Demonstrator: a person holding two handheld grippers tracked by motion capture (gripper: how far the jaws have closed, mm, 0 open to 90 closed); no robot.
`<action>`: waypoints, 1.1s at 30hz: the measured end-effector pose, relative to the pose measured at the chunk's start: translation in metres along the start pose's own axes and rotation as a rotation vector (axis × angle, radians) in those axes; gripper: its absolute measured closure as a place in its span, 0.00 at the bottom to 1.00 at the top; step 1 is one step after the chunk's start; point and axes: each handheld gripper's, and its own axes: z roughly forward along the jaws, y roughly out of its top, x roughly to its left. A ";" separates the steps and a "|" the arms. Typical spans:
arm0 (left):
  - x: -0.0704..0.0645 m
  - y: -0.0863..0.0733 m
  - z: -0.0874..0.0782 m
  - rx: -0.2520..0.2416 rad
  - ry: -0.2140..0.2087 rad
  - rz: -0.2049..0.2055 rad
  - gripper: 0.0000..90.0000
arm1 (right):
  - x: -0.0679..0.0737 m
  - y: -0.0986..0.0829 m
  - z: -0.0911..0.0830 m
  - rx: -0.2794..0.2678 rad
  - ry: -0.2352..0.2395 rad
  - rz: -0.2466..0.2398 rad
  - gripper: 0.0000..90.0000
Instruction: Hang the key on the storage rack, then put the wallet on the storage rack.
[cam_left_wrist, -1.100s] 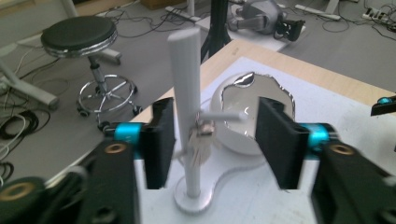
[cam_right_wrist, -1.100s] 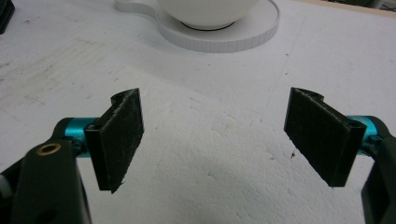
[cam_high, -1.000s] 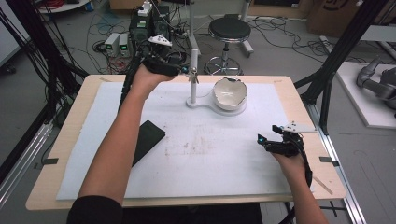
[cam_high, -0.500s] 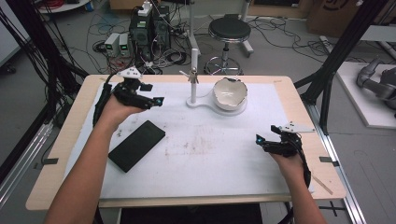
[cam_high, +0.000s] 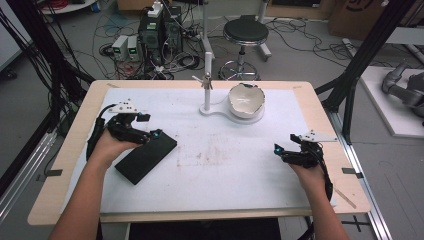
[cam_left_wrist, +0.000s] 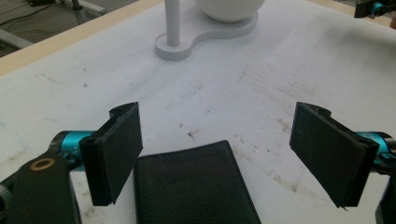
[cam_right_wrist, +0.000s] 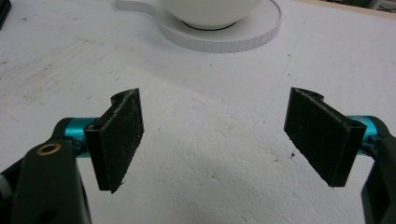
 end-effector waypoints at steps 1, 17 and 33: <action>-0.001 -0.004 -0.001 -0.014 -0.001 -0.005 0.19 | 0.000 0.000 0.000 0.000 -0.002 0.003 0.22; 0.005 -0.035 -0.007 -0.022 -0.052 -0.058 0.19 | -0.006 -0.001 -0.001 -0.011 -0.018 0.026 0.22; 0.025 -0.050 -0.019 -0.064 -0.033 -0.148 0.19 | -0.007 -0.002 -0.002 -0.012 -0.017 0.026 0.22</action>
